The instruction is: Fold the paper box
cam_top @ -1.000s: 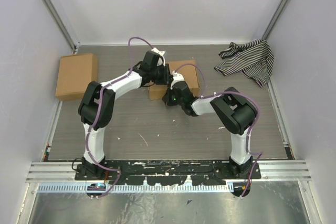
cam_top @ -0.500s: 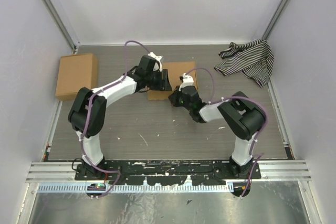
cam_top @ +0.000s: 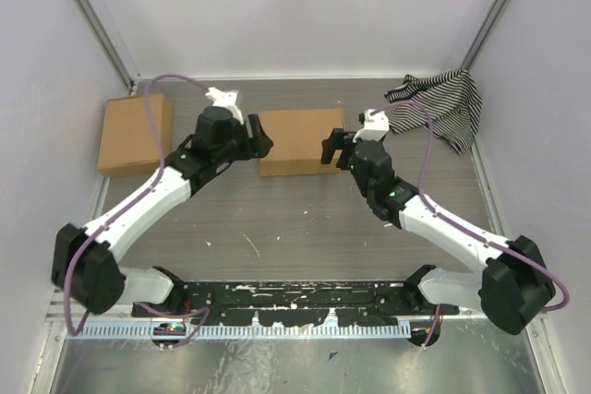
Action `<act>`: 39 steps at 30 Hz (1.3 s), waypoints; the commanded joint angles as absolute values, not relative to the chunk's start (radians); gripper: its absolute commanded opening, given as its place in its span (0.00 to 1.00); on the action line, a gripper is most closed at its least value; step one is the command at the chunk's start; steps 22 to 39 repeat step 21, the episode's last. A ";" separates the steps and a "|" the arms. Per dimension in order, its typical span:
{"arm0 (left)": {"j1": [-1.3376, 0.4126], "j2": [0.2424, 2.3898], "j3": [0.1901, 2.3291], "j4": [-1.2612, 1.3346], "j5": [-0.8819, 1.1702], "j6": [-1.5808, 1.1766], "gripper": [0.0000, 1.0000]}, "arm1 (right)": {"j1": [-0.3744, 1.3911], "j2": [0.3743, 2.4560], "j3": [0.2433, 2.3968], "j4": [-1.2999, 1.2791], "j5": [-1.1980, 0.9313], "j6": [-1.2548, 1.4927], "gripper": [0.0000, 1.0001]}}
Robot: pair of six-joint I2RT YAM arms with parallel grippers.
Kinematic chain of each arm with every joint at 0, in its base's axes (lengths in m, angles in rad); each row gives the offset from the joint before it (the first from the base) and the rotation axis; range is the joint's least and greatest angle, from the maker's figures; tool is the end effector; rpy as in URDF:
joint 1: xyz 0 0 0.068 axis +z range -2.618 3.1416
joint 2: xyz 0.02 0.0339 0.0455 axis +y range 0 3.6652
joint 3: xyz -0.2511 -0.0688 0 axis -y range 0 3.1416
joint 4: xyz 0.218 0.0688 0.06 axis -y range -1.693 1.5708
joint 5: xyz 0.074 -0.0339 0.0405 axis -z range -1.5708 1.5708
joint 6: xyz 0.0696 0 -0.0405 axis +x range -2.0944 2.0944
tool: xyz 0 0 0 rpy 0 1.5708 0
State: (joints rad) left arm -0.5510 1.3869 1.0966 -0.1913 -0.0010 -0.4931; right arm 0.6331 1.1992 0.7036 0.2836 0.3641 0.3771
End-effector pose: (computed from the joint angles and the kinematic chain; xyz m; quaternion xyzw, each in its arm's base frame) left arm 0.2790 -0.1713 0.2889 0.0245 0.8550 -0.2580 0.4493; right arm 0.2445 0.1487 0.2673 0.0152 0.7734 0.1758 0.6089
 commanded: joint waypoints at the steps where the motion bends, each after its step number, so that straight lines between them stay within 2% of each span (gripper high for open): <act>1: -0.540 1.221 0.938 -0.305 -0.203 -0.547 0.82 | 0.632 1.142 0.825 -0.096 0.620 0.325 0.91; 2: -0.540 1.185 0.906 -0.309 -0.211 -0.556 0.86 | 0.632 1.140 0.842 -0.140 0.634 0.324 0.93; 3: -0.540 1.155 0.868 -0.313 -0.217 -0.568 0.99 | 0.632 1.139 0.853 -0.171 0.640 0.325 0.94; 13: -0.540 1.038 0.820 -0.449 -0.223 -0.588 0.98 | 0.632 1.089 0.829 -0.199 0.584 0.357 0.96; 19: -0.540 0.998 0.797 -0.449 -0.205 -0.583 0.98 | 0.631 1.068 0.794 -0.172 0.553 0.314 0.93; 21: -0.540 0.991 0.791 -0.447 -0.205 -0.578 0.98 | 0.632 1.063 0.807 -0.188 0.571 0.331 0.95; 39: -0.540 0.991 0.791 -0.447 -0.205 -0.578 0.98 | 0.632 1.063 0.807 -0.188 0.571 0.331 0.95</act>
